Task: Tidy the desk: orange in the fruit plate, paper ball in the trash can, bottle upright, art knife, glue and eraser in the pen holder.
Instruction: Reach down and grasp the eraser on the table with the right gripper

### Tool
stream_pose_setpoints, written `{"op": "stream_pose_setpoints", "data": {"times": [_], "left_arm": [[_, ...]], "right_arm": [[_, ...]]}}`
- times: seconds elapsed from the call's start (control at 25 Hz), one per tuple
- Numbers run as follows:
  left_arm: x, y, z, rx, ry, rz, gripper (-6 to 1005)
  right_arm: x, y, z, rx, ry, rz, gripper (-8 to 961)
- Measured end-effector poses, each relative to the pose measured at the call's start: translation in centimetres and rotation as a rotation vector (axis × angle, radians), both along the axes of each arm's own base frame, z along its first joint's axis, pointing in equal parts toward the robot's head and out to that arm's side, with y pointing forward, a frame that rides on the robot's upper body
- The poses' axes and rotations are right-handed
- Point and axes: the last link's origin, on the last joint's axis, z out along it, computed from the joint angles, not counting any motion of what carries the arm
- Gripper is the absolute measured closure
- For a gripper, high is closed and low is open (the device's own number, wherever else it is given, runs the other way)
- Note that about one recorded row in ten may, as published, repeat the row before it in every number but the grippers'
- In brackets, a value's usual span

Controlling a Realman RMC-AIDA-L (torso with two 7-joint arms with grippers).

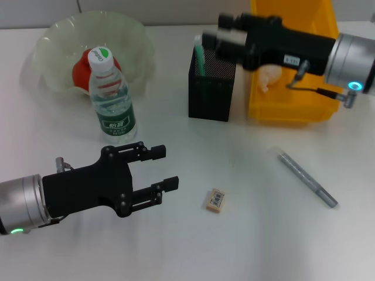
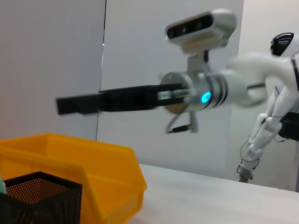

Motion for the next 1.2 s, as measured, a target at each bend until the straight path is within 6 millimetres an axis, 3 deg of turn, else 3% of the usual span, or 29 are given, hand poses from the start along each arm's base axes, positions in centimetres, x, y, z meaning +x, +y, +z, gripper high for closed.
{"op": "stream_pose_setpoints", "data": {"times": [0.16, 0.4, 0.6, 0.88, 1.2], "left_arm": [[0.0, 0.0, 0.0, 0.001, 0.000, 0.000, 383], [0.0, 0.0, 0.0, 0.001, 0.000, 0.001, 375], [0.0, 0.0, 0.0, 0.000, -0.001, 0.001, 368], [0.1, -0.3, -0.1, -0.011, -0.004, -0.006, 360], [0.0, -0.5, -0.3, -0.018, -0.010, 0.003, 349]], "right_arm": [[-1.3, -1.5, 0.4, -0.203, -0.192, -0.005, 393], [-3.4, -1.9, 2.0, -0.481, -0.386, -0.168, 269], [-5.3, -2.0, 2.6, -0.623, -0.557, -0.294, 271], [-7.2, -1.5, 1.7, -0.729, -0.675, -0.451, 274], [-7.1, -1.2, -0.8, -0.806, -0.809, -0.527, 275]]}}
